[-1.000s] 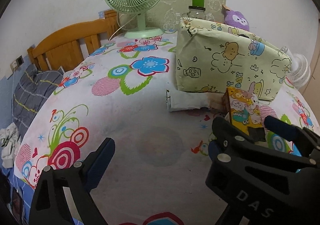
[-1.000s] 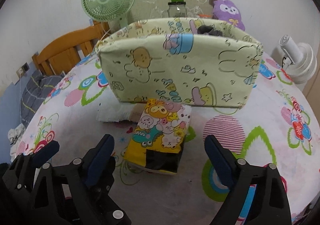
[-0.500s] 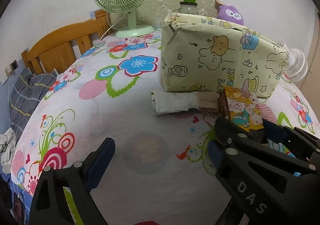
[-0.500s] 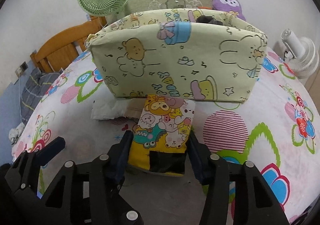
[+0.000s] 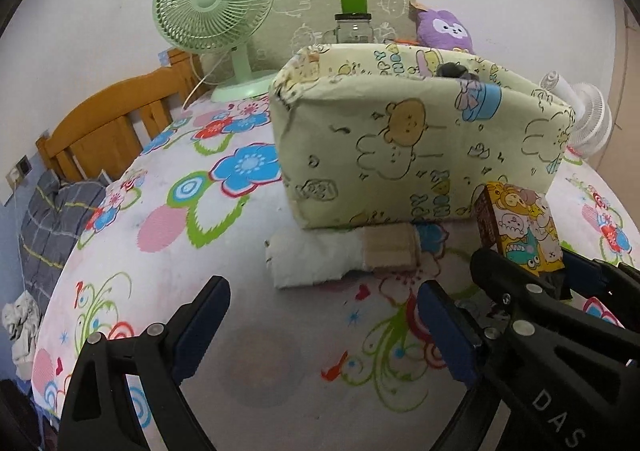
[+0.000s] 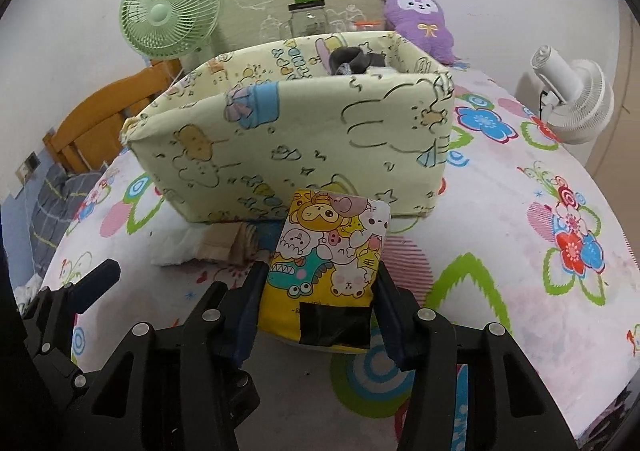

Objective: Organize soft objects
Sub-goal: 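Close the right gripper around the yellow cartoon-print box, then grasp the white wrapped item with the left gripper while the right gripper holds the yellow box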

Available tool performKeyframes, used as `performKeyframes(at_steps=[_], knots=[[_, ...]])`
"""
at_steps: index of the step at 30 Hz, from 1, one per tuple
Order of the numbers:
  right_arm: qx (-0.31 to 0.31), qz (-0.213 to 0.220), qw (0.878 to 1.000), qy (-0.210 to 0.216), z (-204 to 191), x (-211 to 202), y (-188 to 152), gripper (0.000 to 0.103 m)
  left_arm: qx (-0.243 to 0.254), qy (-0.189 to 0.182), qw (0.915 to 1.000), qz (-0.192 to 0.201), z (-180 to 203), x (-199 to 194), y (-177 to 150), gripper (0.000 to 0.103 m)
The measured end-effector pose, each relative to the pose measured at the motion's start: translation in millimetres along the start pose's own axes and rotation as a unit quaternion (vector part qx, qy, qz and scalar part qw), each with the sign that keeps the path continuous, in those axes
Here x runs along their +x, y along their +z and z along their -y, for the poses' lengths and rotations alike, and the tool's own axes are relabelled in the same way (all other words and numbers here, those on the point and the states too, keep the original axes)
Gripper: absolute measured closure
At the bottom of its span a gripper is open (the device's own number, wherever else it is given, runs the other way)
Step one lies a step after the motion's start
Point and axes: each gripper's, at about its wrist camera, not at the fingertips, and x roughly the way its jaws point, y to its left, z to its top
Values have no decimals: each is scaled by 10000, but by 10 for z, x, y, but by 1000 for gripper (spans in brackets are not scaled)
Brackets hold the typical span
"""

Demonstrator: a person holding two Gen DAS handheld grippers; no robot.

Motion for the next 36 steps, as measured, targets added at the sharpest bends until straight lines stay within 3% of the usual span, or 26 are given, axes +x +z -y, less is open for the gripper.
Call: performKeyframes(at_steps=[16, 25, 34, 36], knots=[[284, -96, 9995, -112, 138, 39, 87, 51, 668, -191, 9976, -73, 157, 232, 238, 5], [438, -228, 9987, -88, 195, 103, 91, 53, 824, -426, 9951, -344, 225, 338, 256, 5], [398, -234, 9989, -26, 221, 97, 69, 53, 870, -421, 9950, -265, 288, 266, 222, 25], [393, -213, 9990, -15, 225, 89, 67, 53, 877, -467, 9947, -252, 316, 231, 201, 37]])
